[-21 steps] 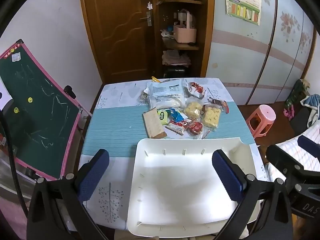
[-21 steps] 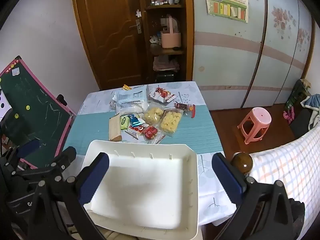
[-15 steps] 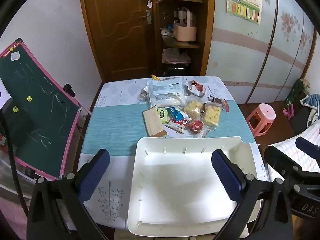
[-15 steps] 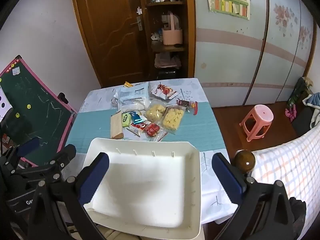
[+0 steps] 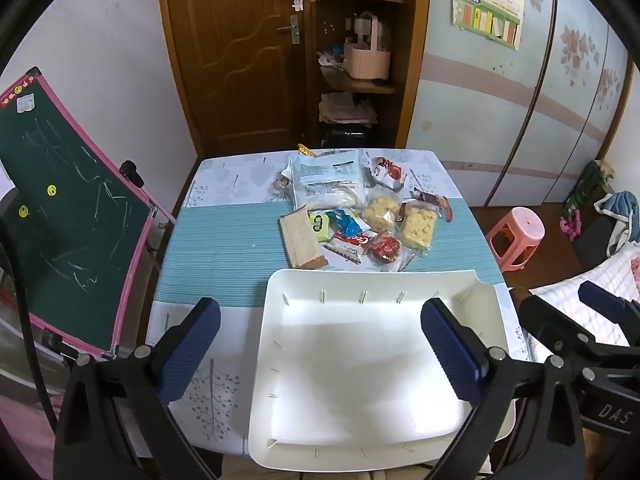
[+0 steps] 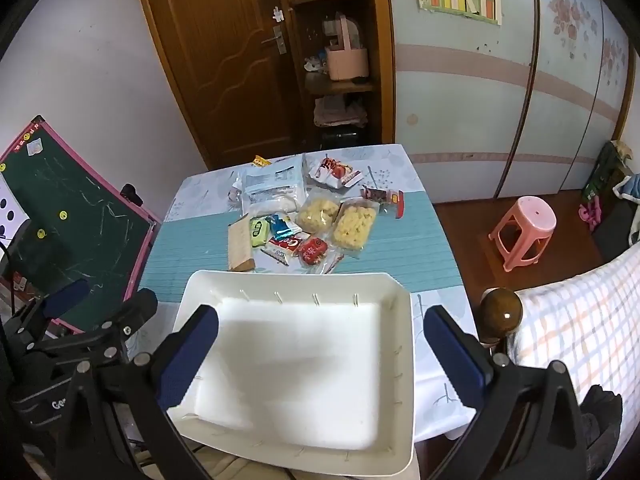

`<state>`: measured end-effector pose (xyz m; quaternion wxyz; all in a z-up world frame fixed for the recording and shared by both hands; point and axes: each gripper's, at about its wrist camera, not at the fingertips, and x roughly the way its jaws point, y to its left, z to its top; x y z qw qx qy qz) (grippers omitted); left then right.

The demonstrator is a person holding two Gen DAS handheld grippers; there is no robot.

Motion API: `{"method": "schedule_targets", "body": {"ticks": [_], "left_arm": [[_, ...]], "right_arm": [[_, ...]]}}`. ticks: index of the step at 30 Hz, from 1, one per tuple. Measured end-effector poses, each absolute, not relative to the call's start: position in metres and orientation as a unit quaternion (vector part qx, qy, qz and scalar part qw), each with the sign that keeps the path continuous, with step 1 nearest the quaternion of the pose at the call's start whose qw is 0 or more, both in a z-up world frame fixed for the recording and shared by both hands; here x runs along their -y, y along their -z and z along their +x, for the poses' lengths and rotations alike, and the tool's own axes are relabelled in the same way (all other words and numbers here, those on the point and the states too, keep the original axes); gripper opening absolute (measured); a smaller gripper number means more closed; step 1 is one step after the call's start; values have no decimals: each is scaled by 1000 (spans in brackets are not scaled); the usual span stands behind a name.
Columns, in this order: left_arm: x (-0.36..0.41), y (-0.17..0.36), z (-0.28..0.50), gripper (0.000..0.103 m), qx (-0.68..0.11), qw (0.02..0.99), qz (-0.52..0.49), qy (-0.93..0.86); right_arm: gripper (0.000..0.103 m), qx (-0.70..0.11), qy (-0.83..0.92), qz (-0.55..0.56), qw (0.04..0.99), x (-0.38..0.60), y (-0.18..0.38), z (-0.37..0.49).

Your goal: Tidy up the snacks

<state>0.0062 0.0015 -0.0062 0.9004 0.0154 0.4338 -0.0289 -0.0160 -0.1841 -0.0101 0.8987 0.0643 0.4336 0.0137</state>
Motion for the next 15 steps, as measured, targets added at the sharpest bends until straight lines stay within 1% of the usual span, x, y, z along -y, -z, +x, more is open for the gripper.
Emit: {"method": "schedule_targets", "body": {"ticks": [15], "left_arm": [[-4, 8, 6, 99, -432, 901, 11, 32]], "right_arm": [[102, -438, -30, 80, 895, 185, 14, -16]]}}
